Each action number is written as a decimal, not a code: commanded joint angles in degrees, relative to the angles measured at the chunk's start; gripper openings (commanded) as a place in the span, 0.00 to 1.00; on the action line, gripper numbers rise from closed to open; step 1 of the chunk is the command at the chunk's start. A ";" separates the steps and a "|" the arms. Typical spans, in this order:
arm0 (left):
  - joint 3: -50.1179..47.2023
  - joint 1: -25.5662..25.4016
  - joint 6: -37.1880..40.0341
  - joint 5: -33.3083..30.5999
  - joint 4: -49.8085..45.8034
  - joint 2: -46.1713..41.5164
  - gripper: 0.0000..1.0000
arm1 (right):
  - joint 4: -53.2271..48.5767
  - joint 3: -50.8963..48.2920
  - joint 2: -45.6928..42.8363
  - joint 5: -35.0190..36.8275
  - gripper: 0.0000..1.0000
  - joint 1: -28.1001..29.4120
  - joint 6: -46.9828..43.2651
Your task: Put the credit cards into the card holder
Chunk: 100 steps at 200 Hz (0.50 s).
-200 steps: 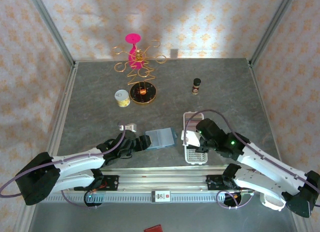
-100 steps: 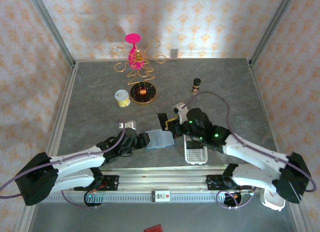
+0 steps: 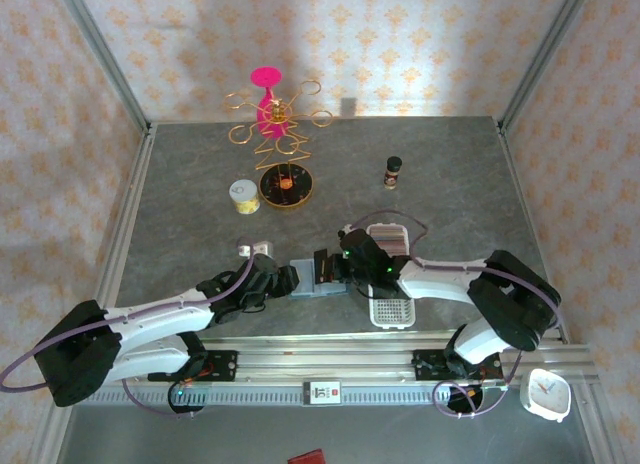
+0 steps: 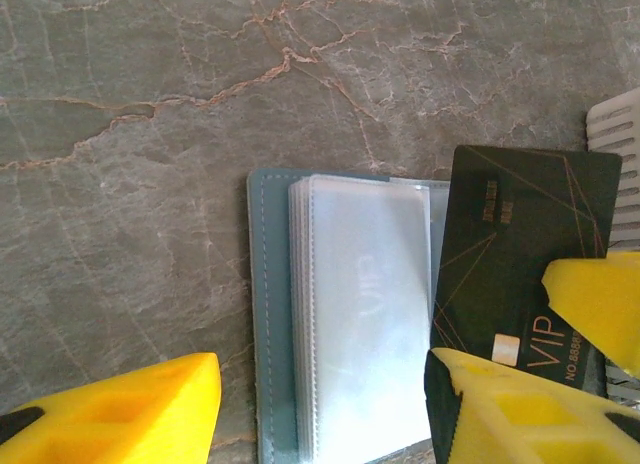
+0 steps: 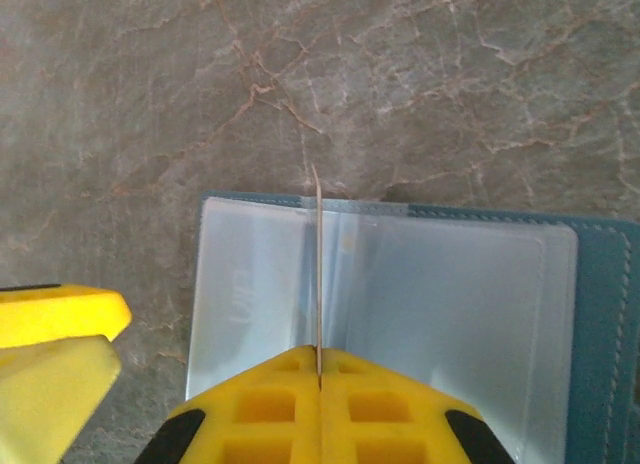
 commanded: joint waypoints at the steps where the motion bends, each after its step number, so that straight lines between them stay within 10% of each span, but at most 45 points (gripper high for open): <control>1: 0.86 -0.57 0.43 -0.60 -1.52 0.62 0.58 | 2.73 1.30 0.75 2.16 0.00 -0.10 0.83; 100: 1.90 -0.53 3.61 -1.64 -0.36 5.63 0.53 | 4.61 -2.66 -2.28 3.13 0.00 -0.10 8.46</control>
